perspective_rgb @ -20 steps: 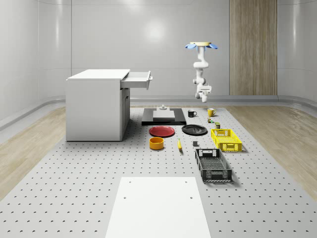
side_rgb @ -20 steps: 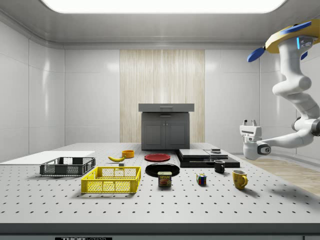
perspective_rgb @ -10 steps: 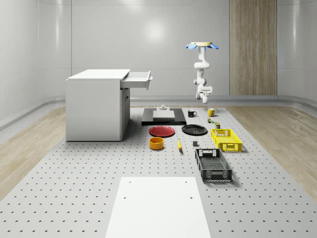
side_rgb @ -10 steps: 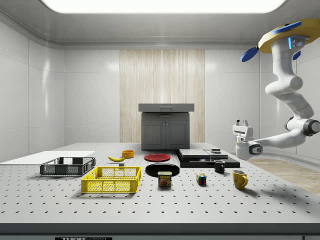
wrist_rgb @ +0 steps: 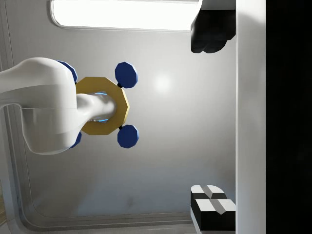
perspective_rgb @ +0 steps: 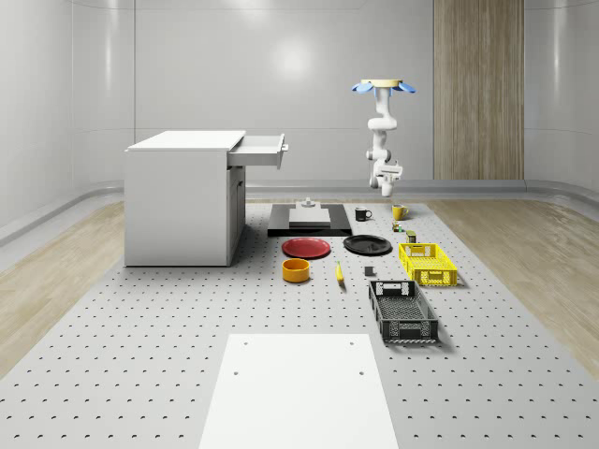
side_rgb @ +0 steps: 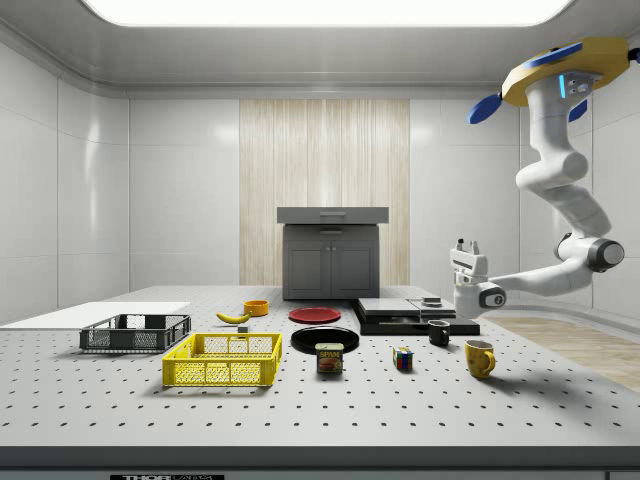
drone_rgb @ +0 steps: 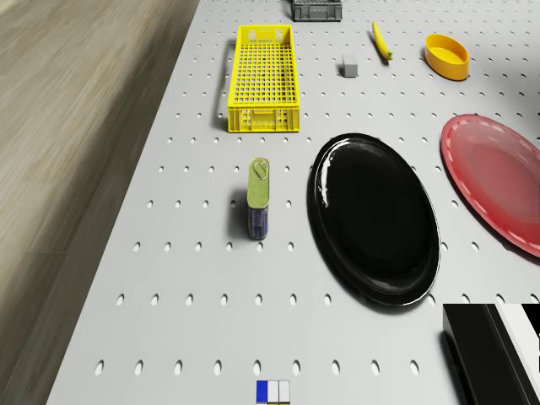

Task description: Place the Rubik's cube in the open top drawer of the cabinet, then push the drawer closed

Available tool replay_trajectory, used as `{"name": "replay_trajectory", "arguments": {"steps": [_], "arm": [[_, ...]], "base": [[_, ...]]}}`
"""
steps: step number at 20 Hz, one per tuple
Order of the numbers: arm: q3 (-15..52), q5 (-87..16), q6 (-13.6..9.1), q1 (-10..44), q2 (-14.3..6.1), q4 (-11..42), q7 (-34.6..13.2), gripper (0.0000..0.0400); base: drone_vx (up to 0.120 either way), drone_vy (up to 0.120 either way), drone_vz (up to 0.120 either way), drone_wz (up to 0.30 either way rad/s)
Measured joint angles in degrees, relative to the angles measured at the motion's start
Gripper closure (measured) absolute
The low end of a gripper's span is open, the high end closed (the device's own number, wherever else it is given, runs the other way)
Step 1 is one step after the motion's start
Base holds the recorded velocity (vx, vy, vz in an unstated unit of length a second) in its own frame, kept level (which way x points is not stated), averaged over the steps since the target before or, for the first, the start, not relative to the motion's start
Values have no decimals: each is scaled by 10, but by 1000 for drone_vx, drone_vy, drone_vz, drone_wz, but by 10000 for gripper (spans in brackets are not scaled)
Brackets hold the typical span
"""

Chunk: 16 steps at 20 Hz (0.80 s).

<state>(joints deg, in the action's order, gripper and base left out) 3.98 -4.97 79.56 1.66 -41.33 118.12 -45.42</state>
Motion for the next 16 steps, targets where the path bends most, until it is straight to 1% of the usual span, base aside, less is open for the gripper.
{"name": "replay_trajectory", "arguments": {"steps": [5, 8, 10, 11, 13, 16], "arm": [[48, -68, 3, 15, -3, 9, -9, 0], [101, -144, 7, 32, -8, 26, -20, 0], [151, -217, 11, 49, -13, 48, -32, 0], [181, -261, 13, 59, -17, 65, -40, 0], [248, -366, 18, 85, -27, 111, -61, 0], [359, -554, 22, 137, -50, 212, -110, 0]], "base": [[120, 0, 0, 0], [120, 0, 0, 0], [120, 0, 0, 0], [120, 0, -40, 0], [0, 0, -120, 0], [0, 0, -120, 0]]}}
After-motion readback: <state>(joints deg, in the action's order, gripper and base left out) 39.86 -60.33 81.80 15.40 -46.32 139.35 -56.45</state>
